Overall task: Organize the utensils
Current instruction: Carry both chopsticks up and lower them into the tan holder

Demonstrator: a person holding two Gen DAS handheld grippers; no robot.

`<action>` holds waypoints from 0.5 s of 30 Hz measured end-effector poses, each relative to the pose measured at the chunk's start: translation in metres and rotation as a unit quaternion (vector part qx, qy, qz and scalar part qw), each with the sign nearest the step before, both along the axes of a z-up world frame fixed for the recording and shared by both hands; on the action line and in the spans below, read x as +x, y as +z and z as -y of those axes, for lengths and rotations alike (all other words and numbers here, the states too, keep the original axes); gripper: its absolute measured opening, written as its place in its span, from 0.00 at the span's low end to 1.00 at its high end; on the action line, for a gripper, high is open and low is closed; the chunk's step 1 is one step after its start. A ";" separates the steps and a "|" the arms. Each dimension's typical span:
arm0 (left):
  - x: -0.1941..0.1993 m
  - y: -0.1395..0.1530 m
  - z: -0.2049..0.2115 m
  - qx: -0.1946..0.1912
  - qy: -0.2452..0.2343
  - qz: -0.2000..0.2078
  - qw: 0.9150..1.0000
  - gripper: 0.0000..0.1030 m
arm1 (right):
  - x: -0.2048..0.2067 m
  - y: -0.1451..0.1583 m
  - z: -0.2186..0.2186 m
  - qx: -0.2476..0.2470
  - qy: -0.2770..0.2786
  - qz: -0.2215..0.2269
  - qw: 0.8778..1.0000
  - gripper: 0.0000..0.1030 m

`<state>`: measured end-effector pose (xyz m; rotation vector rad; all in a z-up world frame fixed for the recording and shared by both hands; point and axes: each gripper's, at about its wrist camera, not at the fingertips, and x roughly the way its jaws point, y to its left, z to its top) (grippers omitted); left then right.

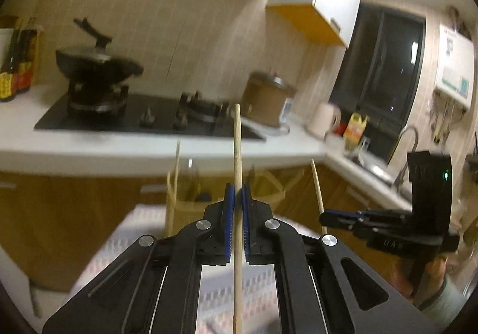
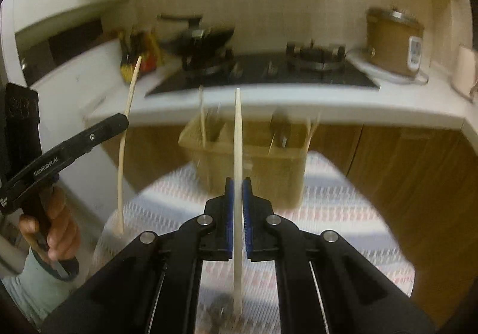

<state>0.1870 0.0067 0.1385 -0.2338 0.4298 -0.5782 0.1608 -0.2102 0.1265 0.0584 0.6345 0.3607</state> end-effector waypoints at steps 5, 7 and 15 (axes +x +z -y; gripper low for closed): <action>0.033 0.016 0.004 -0.038 0.002 0.022 0.999 0.03 | 0.036 0.018 0.004 0.026 -0.030 0.030 0.999 0.04; 0.046 0.020 0.005 -0.050 0.007 0.029 0.998 0.03 | 0.050 0.027 0.004 0.039 -0.040 0.049 0.997 0.04; 0.096 0.017 0.016 -0.048 0.041 0.046 0.997 0.03 | 0.081 0.046 0.005 0.039 -0.088 0.144 0.985 0.04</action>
